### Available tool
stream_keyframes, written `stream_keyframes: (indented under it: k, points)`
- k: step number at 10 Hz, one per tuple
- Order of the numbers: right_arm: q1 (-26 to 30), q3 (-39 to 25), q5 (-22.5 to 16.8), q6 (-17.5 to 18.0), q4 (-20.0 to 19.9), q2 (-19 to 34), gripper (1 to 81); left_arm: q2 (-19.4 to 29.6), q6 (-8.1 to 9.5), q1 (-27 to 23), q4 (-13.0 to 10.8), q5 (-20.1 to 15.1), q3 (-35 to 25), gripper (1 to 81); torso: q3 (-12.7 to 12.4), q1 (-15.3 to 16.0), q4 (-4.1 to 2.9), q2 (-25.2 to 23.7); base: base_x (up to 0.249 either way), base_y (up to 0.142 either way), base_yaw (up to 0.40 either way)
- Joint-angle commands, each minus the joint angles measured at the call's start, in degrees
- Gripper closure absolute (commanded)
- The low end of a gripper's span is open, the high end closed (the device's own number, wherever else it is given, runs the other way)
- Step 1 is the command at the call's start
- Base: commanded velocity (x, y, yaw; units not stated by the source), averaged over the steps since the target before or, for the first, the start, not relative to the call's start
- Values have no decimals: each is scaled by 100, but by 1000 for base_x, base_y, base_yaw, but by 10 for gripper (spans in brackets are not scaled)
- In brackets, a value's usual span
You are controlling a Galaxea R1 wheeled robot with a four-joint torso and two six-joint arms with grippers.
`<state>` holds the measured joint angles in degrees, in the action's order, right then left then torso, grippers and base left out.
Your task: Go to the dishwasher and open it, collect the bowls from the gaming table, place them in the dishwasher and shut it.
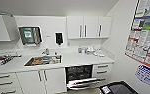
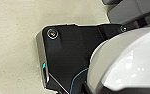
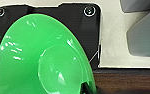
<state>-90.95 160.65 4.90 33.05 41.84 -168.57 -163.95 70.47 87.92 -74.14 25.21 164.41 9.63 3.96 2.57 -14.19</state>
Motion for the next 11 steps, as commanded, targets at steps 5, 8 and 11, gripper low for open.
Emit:
stream_keyframes:
  k: [5,8,11]
  points:
    - [248,36,-227,8,17,93,811,125,-16,-288,23,-78,73,811,2,0,0,0,85,41,0]
    - [265,27,-235,9,17,93,811,134,-16,-288,23,-78,73,811,2,2,0,0,85,77,0]
    - [265,45,-235,0,17,93,811,134,-16,-288,23,-78,73,811,2,2,0,0,86,77,0]
